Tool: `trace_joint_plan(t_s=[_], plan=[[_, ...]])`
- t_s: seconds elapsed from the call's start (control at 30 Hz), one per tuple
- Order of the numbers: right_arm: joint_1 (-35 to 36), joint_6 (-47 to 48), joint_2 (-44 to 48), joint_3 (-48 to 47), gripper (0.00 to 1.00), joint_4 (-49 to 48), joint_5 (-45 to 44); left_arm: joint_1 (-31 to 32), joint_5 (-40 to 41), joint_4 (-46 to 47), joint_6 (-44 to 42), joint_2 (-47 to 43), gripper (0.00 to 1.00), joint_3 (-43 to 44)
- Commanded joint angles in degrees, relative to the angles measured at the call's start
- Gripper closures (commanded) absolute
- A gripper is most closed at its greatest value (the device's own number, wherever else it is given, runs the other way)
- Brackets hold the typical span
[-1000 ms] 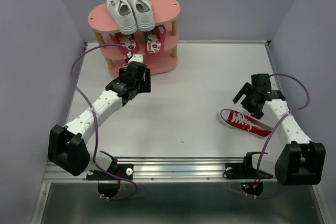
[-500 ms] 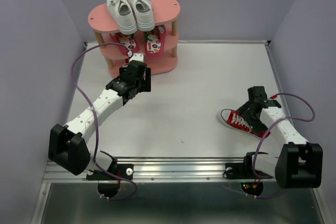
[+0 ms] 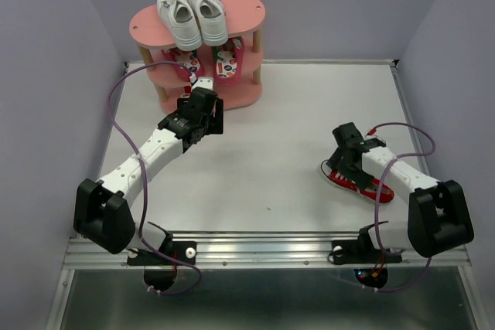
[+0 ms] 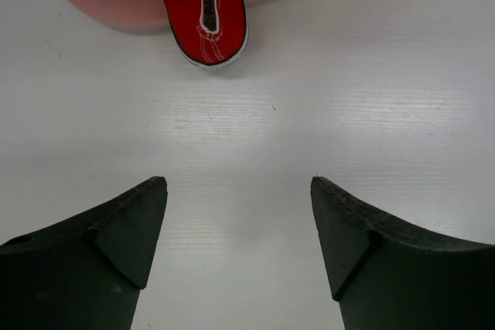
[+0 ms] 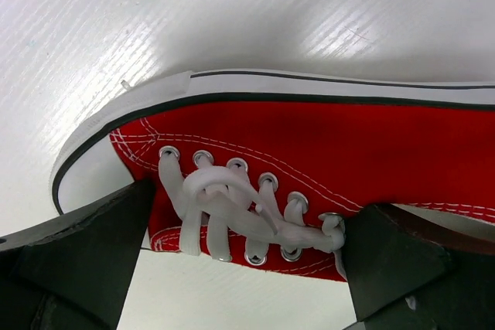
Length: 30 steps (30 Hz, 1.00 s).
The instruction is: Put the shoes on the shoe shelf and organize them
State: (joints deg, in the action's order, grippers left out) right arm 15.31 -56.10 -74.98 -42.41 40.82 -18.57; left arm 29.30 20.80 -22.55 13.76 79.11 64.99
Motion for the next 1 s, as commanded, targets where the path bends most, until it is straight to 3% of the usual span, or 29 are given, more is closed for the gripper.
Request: trace_joint_plan(t_s=[0.0, 0.27, 0.57, 0.77, 0.97], plan=[[11.84, -10.34, -6.48, -6.62, 0.00, -22.35, 28.14, 0.41, 0.82, 0.22, -0.31, 0.08, 0.14, 2.60], [16.86, -15.00, -13.17, -12.78, 0.00, -33.67, 36.58, 0.32, 1.97, -0.57, 0.30, -0.10, 0.14, 3.39], [17.38, -18.34, -7.03, -8.49, 0.00, -38.26, 36.06, 0.32, 1.62, -0.48, 0.57, 0.25, 0.14, 3.83], [17.38, -21.42, -0.96, -2.50, 0.01, -53.19, 36.40, 0.41, 1.44, -0.48, 0.57, 0.25, 0.14, 3.92], [17.38, -23.01, -6.83, -3.36, 0.01, -65.34, 43.68, 0.41, 2.40, -1.09, 0.57, -0.36, 0.14, 3.83]])
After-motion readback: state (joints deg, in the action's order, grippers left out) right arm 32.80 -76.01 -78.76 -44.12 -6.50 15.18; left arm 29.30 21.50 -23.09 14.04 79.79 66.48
